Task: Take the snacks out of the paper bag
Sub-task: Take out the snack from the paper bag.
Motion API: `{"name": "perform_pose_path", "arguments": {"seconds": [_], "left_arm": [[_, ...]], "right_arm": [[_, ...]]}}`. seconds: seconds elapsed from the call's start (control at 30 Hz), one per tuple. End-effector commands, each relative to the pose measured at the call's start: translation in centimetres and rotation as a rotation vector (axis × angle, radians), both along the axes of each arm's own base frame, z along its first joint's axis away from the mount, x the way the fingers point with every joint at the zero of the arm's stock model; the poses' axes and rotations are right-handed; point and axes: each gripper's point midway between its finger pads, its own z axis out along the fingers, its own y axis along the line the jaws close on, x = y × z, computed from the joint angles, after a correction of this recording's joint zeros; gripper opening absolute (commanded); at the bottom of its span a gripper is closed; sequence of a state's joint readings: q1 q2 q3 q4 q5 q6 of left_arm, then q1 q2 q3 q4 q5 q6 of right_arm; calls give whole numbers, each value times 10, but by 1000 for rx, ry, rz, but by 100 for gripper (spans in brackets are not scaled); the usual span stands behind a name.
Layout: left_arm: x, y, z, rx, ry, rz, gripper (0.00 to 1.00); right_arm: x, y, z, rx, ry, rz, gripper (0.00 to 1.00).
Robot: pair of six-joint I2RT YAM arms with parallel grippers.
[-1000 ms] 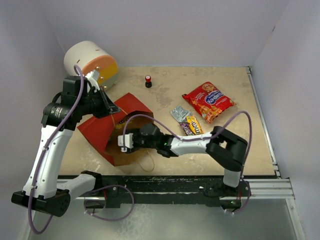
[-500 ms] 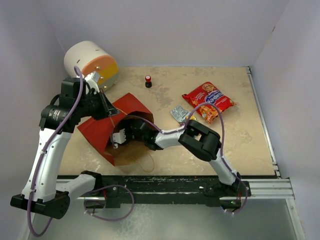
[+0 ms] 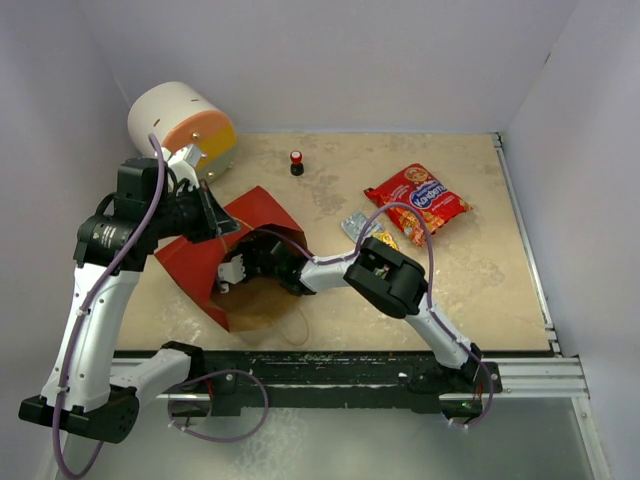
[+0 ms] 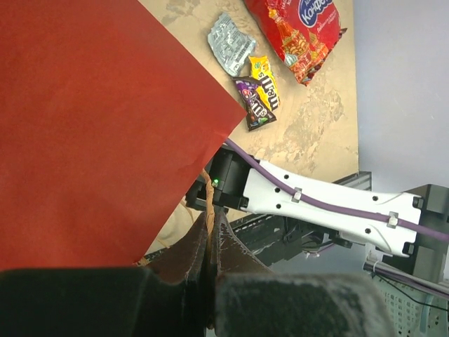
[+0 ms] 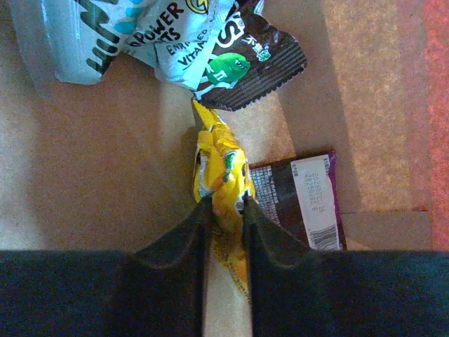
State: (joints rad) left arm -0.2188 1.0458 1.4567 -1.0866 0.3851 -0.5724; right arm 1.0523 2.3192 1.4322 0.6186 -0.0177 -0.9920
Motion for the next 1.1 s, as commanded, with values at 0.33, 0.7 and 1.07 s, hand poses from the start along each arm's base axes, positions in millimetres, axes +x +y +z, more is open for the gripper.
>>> {"name": "perform_pose_path", "arguments": {"seconds": [0.33,0.7,1.07], "left_arm": [[5,4,7,-9,-31,51,0],[12,6,5,-6,-42,78,0],[15,11,5,21,-95,89,0]], "right_arm": [[-56,-1,70,137,112,68,1],[-155,-71,120,280,447,-10,0],[-198,-178,152,283,742,-253,0]]}}
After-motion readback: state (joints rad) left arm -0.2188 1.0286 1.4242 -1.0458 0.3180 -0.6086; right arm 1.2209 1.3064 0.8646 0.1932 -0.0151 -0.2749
